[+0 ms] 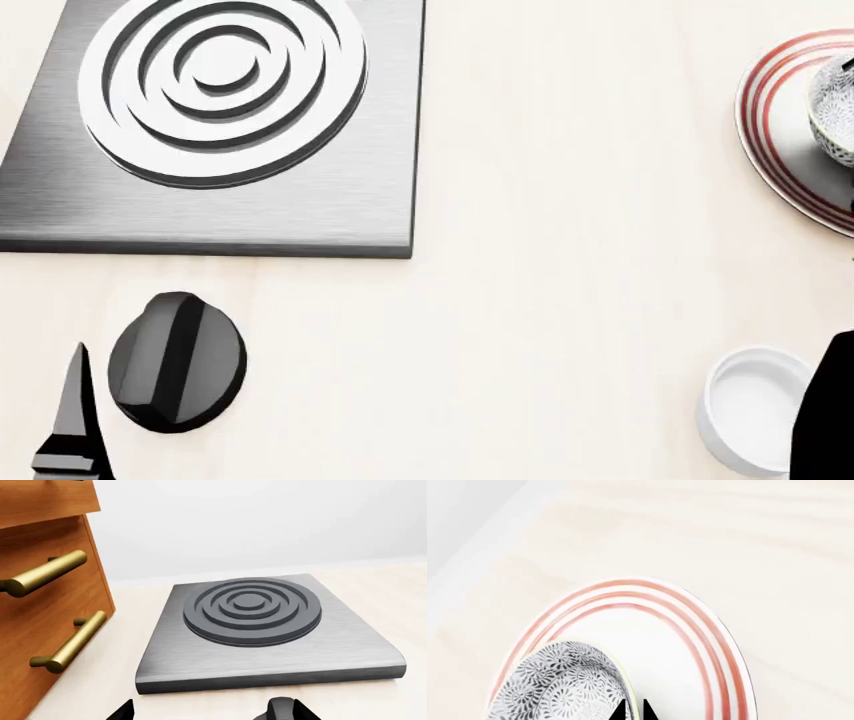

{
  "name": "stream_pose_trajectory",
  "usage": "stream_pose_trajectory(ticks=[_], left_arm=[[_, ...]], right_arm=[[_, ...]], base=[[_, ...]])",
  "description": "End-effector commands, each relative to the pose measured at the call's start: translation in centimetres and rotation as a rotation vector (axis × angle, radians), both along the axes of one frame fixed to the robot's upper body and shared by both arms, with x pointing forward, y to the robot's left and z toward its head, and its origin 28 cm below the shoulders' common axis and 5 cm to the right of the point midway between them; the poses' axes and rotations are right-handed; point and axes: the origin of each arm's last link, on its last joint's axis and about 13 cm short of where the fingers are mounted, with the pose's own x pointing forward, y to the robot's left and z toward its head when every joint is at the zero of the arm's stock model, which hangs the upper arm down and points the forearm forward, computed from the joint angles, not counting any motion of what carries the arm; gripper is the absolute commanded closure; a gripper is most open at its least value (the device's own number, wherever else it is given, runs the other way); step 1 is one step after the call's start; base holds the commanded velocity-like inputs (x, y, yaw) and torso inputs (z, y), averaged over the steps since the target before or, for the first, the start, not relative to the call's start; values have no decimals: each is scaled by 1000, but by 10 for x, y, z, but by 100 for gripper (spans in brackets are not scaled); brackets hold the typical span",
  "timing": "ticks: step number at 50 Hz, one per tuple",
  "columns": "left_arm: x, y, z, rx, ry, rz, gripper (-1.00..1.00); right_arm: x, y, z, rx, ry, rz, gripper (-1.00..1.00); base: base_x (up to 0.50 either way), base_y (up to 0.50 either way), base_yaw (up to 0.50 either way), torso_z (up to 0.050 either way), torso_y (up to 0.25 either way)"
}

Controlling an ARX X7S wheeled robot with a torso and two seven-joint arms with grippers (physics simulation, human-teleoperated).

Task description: Pick the akita bowl next to the ramekin and place it on the plate.

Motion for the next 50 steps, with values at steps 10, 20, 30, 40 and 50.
stream_pose_trajectory(ticks=[10,20,30,40,50], left_arm=[[0,0,-2,-1,4,2,-100],[0,1,-2,-1,3,3,-100],[0,0,-3,-1,7,3,-100],[-1,1,-5,-1,11,5,-100],[-1,1,-5,-4,10,5,-100]], right_arm=[[-1,-1,-1,4,1,1,-100],[0,0,-2,9,-1,8,-100],[1,3,9,-90,-4,33,-100],[6,13,36,-362,-3,31,-100],[9,21,45,-548,-21,43,-100]], base=[[0,0,0,0,0],[0,0,0,0,0],[0,0,0,0,0],[0,0,0,0,0],[0,0,0,0,0]])
